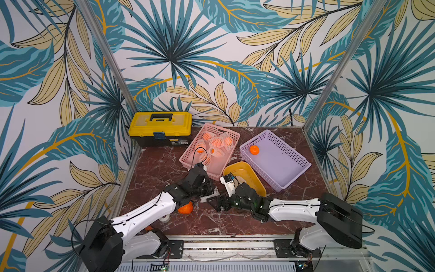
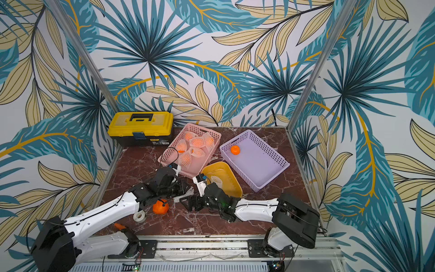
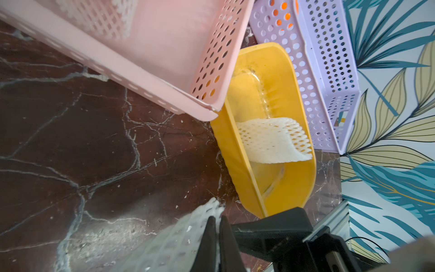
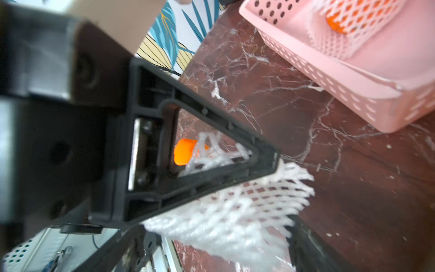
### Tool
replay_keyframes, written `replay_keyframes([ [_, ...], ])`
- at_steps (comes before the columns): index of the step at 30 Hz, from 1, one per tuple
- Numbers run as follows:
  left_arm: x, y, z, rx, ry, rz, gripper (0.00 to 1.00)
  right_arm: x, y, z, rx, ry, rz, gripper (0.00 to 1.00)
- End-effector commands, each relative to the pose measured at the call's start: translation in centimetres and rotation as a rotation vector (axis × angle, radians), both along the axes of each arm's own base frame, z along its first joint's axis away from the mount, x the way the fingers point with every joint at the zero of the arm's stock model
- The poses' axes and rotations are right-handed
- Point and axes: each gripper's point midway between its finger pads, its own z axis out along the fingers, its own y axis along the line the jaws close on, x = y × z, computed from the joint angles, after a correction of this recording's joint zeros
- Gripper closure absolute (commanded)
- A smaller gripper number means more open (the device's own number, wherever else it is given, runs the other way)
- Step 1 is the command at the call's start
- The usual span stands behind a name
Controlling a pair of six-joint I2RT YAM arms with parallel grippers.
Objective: Remove foam nets from oranges
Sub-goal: Remove the foam net from the orange, then place the foam net into the storage box.
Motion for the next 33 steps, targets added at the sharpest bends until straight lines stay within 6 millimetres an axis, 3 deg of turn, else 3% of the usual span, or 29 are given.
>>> replay_keyframes([
  [1, -0.3, -1.1, 2.1, -0.074, -0.046, -0.05, 0.92, 0.1, 0.0, 1.5, 0.075, -0.033, -0.005, 0.07],
  [4, -0.6, -1.4, 2.9, -0.101, -0.055, -0.069, 0.9, 0.2, -0.4, 2.2, 0.118, -0.059, -0.022, 0.14],
  [7, -0.7, -1.3, 3.5, -0.11, -0.068, -0.073, 0.86, 0.3, -0.7, 2.4, 0.118, -0.075, -0.031, 0.31],
  [12, -0.8, -1.3, 4.3, -0.109, -0.089, -0.085, 0.72, 0.2, -1.6, 2.3, 0.083, -0.084, -0.049, 0.59],
  [14, -1.0, -0.9, 4.0, -0.081, -0.073, -0.082, 0.51, 0.2, -2.1, 2.3, 0.069, -0.087, -0.063, 0.71],
  [17, -0.6, -0.1, 5.4, -0.049, -0.106, -0.057, 0.18, 0.5, -3.5, 2.3, 0.032, -0.084, -0.112, 0.79],
  [21, 0.6, 1.9, 8.7, 0.024, -0.205, 0.02, 0.0, 1.4, -6.7, 1.7, -0.076, -0.068, -0.222, 0.85],
  [25, 1.3, 4.7, 12.8, 0.126, -0.3, 0.08, 0.0, 2.4, -10.3, 0.9, -0.187, -0.011, -0.306, 0.86],
  [28, 1.6, 7.2, 14.5, 0.218, -0.329, 0.125, 0.0, 3.0, -12.4, 0.4, -0.259, 0.016, -0.337, 0.86],
  [33, 1.9, 10.8, 15.4, 0.291, -0.358, 0.194, 0.0, 5.0, -15.0, -0.8, -0.39, 0.061, -0.363, 0.84],
])
